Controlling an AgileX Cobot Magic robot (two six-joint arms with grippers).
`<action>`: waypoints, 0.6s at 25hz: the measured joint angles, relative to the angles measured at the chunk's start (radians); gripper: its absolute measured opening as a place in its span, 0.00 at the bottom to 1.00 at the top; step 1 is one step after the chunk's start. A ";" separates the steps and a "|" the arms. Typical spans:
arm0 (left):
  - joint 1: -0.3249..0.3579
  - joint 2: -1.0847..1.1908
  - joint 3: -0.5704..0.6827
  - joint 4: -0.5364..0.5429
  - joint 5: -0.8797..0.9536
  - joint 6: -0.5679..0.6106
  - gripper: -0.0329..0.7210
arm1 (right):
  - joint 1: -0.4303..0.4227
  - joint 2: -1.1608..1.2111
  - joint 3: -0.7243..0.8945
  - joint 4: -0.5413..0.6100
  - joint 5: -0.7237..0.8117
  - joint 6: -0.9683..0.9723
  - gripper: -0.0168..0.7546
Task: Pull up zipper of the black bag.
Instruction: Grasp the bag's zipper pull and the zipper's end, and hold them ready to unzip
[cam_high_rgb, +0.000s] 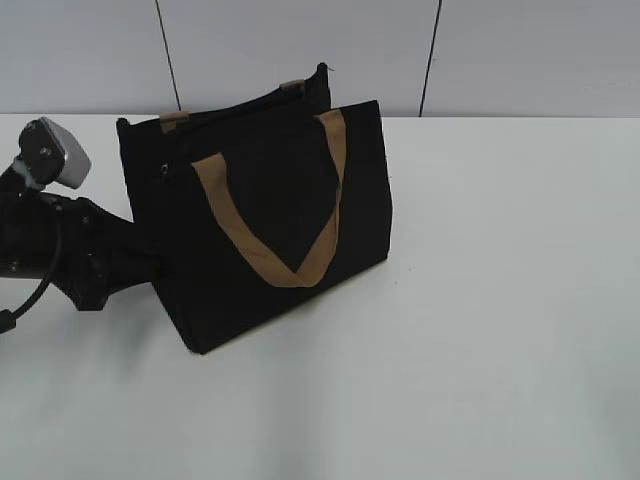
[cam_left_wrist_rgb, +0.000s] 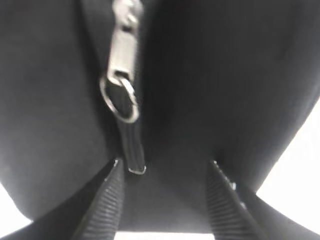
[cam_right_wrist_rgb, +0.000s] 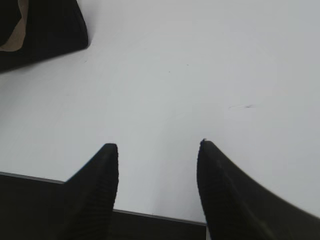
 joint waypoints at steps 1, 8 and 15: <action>-0.001 0.007 -0.009 0.000 -0.009 0.000 0.57 | 0.000 0.000 0.000 0.000 0.000 0.000 0.53; -0.002 0.090 -0.097 -0.002 0.052 0.000 0.57 | 0.000 0.000 0.000 0.000 0.000 0.000 0.53; -0.004 0.099 -0.098 -0.001 0.049 0.000 0.55 | 0.000 0.000 0.000 0.000 0.000 0.000 0.53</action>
